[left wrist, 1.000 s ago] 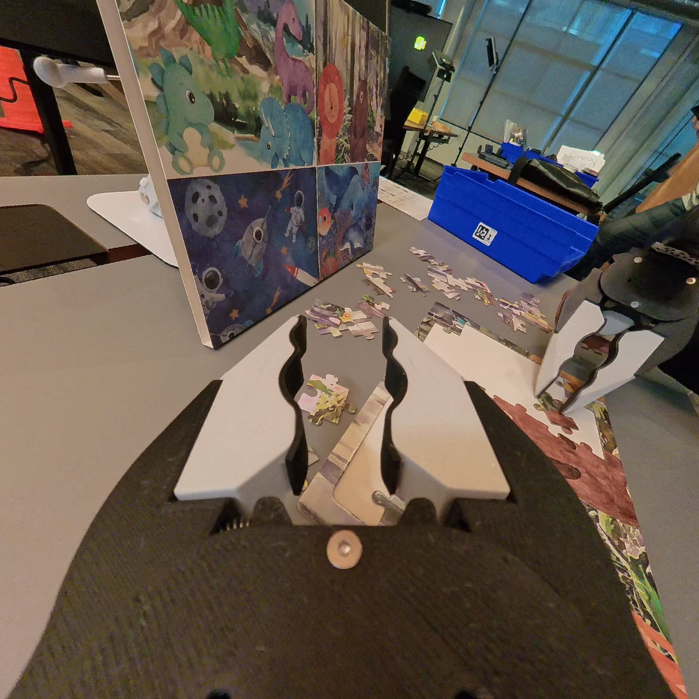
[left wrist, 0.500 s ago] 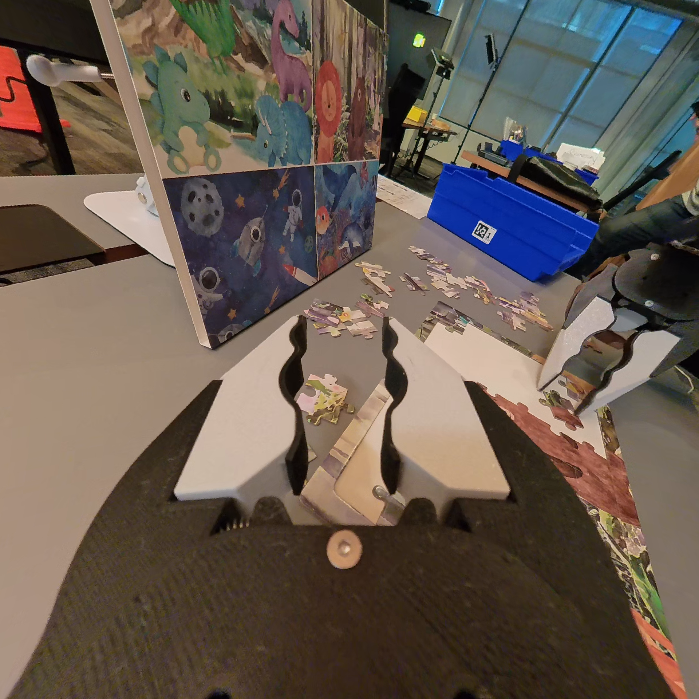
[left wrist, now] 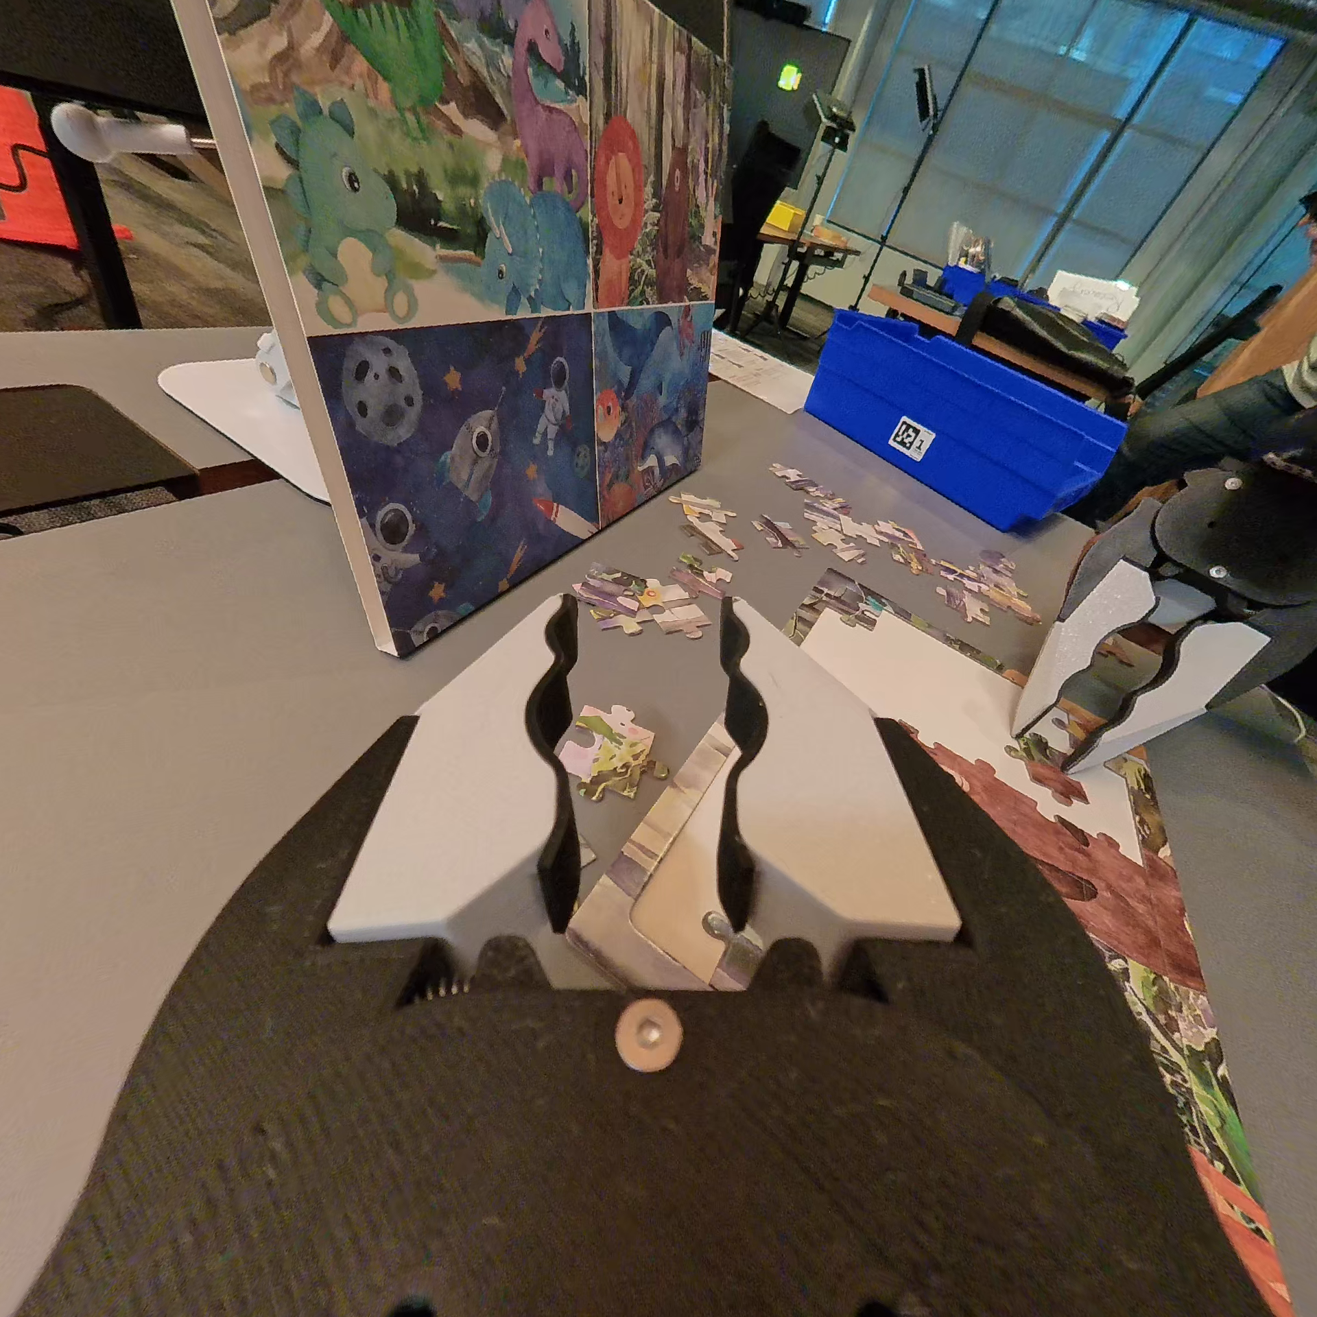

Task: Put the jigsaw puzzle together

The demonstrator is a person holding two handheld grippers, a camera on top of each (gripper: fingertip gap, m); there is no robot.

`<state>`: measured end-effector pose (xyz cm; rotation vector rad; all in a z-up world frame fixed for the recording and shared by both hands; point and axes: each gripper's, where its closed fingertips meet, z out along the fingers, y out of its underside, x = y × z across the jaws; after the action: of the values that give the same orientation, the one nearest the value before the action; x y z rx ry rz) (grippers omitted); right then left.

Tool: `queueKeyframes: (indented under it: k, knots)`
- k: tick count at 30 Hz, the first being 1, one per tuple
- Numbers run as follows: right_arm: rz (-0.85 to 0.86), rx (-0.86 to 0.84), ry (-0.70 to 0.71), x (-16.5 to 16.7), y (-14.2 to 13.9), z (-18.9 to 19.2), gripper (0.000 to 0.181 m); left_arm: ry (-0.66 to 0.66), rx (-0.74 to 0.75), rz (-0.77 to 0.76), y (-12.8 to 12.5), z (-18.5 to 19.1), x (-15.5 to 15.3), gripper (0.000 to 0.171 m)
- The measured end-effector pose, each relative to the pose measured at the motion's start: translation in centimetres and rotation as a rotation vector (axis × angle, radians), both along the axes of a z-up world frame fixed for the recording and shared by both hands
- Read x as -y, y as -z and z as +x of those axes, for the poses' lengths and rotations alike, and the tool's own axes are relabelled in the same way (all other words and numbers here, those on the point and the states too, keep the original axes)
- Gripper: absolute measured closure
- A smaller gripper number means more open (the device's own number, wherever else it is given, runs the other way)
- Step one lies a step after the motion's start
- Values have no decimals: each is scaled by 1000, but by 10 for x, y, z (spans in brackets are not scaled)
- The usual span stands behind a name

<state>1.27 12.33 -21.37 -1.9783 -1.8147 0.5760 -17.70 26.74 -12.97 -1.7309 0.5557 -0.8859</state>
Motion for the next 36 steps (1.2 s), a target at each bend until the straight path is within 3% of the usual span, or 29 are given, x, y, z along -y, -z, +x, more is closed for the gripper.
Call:
queueKeyframes:
  k: [12,15,27,36]
  knots:
    - [-19,-55,132,-2,-2,-5,161,0,0,0,0,0,0,133]
    - [-13,-79,132,-1,-6,-11,176,0,0,0,0,0,0,133]
    - [18,-66,105,-11,-2,-12,152,1,-3,2,0,0,0,133]
    - [-5,-54,88,-14,0,-10,162,-1,0,2,0,0,0,133]
